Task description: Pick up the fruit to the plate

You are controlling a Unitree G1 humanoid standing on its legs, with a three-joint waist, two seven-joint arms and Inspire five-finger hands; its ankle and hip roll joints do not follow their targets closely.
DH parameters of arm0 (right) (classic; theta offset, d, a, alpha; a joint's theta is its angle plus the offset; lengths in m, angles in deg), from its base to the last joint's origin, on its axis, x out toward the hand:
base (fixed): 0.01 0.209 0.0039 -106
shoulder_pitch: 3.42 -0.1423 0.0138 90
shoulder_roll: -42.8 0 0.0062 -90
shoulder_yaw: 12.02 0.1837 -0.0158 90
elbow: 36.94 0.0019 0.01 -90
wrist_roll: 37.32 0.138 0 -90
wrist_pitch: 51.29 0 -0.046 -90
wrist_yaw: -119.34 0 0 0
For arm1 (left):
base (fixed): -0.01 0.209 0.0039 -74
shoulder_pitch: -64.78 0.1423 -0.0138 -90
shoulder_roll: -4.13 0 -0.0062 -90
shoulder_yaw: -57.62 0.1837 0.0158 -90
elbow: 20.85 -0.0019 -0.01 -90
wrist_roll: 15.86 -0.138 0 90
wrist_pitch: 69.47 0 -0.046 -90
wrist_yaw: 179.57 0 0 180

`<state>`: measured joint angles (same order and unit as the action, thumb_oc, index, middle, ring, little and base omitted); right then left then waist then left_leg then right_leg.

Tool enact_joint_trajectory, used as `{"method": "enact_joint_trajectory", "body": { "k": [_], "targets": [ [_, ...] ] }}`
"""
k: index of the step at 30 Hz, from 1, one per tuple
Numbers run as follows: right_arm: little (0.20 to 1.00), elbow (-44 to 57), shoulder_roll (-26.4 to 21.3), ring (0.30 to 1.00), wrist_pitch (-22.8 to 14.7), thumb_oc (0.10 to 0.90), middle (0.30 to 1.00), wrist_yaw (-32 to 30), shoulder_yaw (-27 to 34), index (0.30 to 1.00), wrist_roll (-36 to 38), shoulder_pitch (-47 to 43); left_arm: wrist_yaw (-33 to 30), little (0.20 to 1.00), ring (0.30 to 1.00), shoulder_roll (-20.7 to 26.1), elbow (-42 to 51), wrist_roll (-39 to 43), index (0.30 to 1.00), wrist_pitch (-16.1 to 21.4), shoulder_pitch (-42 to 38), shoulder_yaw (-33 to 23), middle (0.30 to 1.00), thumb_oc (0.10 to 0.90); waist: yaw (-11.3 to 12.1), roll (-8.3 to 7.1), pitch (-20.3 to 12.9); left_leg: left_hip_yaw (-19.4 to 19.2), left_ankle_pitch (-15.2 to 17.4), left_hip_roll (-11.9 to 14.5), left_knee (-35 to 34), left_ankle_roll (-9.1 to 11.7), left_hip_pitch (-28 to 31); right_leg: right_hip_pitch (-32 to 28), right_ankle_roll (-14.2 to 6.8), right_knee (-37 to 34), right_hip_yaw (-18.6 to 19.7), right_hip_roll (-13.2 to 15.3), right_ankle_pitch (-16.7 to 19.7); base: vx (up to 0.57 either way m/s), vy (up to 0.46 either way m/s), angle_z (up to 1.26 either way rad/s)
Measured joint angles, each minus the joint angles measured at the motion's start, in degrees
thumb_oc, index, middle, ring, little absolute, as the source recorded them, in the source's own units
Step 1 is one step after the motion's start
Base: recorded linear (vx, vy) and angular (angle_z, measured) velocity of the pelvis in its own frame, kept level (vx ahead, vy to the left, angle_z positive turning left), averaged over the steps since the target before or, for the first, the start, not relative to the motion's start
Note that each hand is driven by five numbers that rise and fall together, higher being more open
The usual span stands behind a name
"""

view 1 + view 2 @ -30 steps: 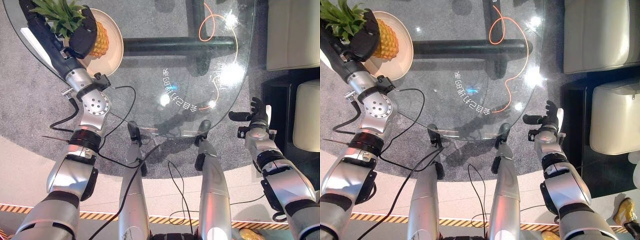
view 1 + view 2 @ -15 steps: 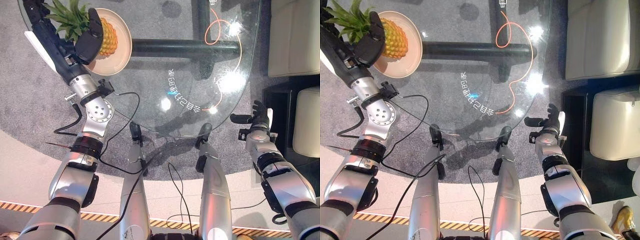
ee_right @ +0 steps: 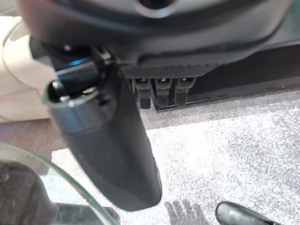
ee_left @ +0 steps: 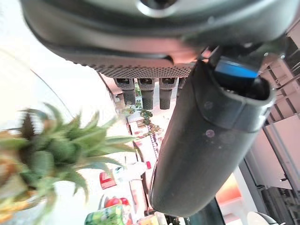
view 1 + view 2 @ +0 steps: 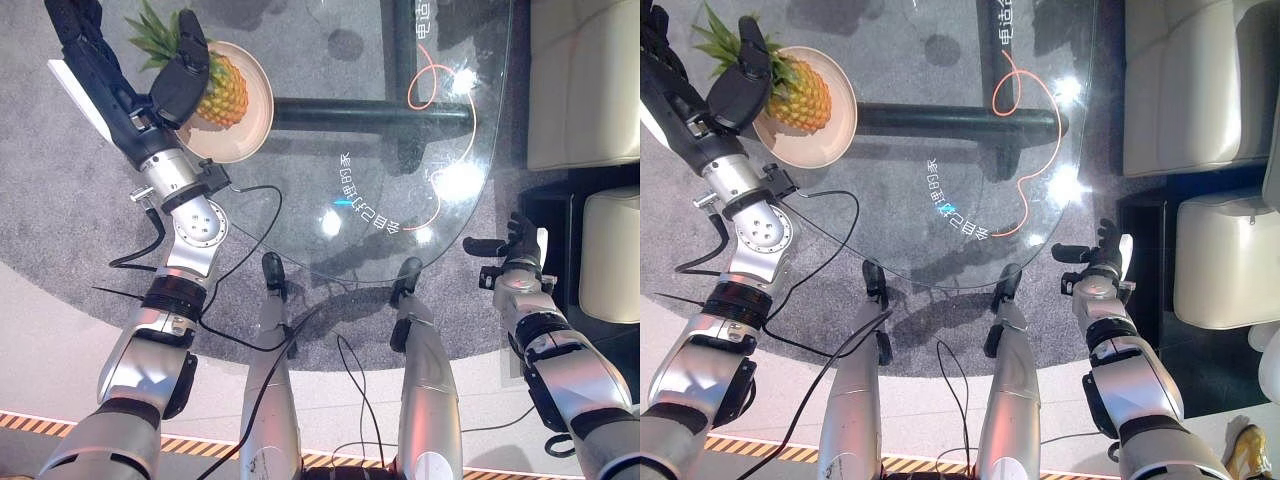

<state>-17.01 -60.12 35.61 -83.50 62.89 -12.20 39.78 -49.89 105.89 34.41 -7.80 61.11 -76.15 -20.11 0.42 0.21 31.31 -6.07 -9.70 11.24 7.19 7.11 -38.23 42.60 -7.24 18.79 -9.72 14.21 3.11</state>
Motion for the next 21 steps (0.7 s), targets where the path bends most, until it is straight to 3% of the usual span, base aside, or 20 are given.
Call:
{"method": "enact_joint_trajectory", "body": {
  "k": [10,17,21],
  "targets": [
    [0.900,-1.0,0.1,0.900,0.1,0.800,0.900,0.1,2.4,0.900,-0.4,7.3,2.9,0.900,0.900,2.7,4.7,-0.3,0.900,-0.7,4.1,-0.6,0.900,0.800,0.8,0.03,0.0,-1.3,-0.1,-0.5,-4.1,-0.1,10.4,-12.1,-1.2,-8.2,-1.0,-0.2,2.6,0.02,-0.002,-0.01],
    [0.900,-1.3,0.4,0.900,0.2,0.800,0.900,0.3,5.1,0.900,-2.7,15.7,10.0,0.900,0.900,6.4,6.8,0.3,0.900,-5.2,12.3,-2.6,0.900,0.800,0.8,0.26,-0.2,-2.1,-0.1,-1.1,-8.8,-0.1,22.4,-27.3,-2.5,-18.9,-2.6,-0.6,5.6,0.09,-0.004,0.03],
    [0.900,-0.9,1.6,0.900,-0.3,0.800,0.900,1.7,7.0,0.900,-6.5,22.0,17.3,0.900,0.900,7.4,6.8,3.7,0.900,-6.9,21.5,-7.2,0.900,0.800,0.8,0.72,-0.5,-3.1,-0.1,-1.6,-11.9,-0.1,29.2,-34.4,-3.0,-23.7,-2.8,-0.6,7.1,0.14,0.038,-0.03]
  ]
}}
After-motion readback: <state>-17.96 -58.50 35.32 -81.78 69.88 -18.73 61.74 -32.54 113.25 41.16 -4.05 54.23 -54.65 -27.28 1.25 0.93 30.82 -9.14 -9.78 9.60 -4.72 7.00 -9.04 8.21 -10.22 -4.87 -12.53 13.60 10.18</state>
